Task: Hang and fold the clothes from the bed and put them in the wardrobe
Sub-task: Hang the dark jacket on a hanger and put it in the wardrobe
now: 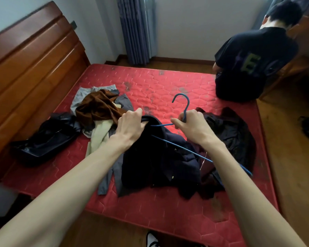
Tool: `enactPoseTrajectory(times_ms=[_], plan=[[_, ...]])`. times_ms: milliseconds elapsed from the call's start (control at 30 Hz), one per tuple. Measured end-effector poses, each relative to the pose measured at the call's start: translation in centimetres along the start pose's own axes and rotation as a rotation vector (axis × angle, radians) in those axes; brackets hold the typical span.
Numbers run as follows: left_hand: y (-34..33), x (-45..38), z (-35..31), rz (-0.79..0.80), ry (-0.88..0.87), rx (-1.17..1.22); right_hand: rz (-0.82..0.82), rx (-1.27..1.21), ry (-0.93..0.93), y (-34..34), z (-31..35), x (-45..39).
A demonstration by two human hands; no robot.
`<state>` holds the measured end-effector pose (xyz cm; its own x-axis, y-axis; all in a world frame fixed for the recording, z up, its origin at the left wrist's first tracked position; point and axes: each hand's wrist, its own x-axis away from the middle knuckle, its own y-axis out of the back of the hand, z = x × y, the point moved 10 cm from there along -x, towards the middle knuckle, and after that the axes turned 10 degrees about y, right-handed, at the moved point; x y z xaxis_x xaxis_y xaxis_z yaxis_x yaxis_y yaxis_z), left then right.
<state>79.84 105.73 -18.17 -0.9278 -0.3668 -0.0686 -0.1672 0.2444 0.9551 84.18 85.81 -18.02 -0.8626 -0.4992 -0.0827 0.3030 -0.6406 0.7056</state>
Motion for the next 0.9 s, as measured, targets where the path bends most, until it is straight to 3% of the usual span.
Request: enactPoseTrajectory(times_ms=[167,400,500,533,667,900], plan=[[-1.7,1.0,-1.1,0.149,0.009,0.158,-0.053,-0.036,-0.008,-3.7,0.1,-0.5],[-4.1,2.7,-2.7,0.568,-0.145,0.247,-0.200,-0.245,-0.094,-5.9,-2.1,0.7],[-4.7,3.3,-2.1,0.685,-0.099,0.261,-0.258,-0.281,-0.052,-4.8,-2.0,0.3],[-4.3,3.1,-2.0,0.620,-0.105,0.241,-0.267,-0.283,-0.033,-4.4,-1.8,0.0],[-0.7,2.5,-3.2,0.059,-0.328,0.045,-0.264,-0.299,0.034,-3.3,-1.1,-0.7],[-3.1,1.6,-3.5,0.166,-0.467,-0.147,-0.235,-0.296,0.078,-3.0,-1.4,-0.1]])
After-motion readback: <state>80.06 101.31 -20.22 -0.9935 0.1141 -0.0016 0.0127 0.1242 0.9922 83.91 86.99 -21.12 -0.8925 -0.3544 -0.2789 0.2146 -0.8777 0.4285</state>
